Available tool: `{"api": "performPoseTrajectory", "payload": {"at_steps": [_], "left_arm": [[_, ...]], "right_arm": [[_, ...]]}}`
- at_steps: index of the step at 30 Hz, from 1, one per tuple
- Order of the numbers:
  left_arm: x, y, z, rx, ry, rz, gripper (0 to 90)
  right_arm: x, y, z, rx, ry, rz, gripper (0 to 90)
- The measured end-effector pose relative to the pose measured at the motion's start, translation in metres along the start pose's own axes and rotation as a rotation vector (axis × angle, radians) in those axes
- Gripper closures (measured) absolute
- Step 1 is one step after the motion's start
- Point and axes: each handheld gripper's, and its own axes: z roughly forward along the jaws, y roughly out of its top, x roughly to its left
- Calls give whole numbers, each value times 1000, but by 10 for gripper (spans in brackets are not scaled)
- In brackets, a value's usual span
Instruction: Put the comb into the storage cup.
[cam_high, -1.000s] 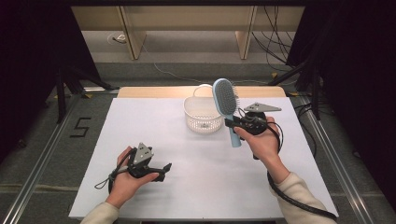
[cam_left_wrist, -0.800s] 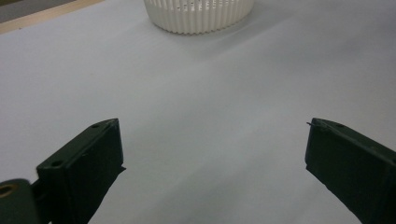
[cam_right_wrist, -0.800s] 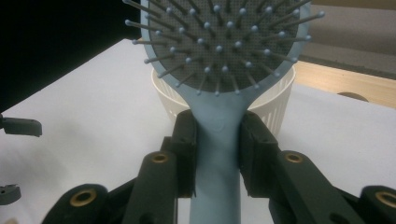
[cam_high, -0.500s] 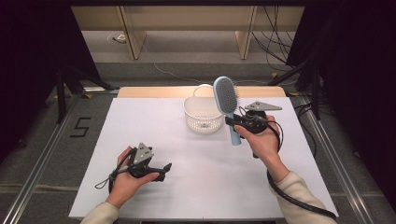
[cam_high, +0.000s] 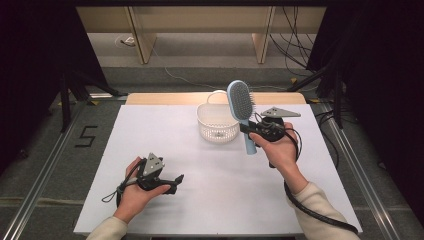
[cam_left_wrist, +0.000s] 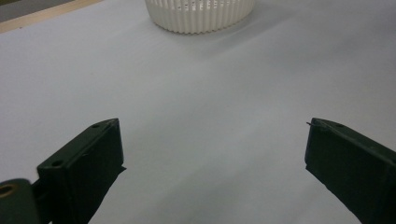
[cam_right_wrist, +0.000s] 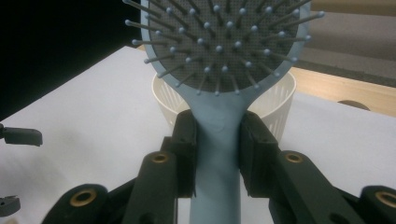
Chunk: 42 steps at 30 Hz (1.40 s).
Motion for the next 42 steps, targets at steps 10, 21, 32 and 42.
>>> {"api": "performPoseTrajectory", "payload": {"at_steps": [10,21,32,42], "left_arm": [[0,0,0,1,0,1,39],[0,0,0,0,0,1,39],[0,0,0,-1,0,1,39],[0,0,0,0,1,1,39]], "right_arm": [[1,3,1,-9,-1,-4,708],[2,4,2,-16,-4,-1,708],[1,8,3,-31,-8,5,709],[1,11,4,-41,-9,7,708]]}}
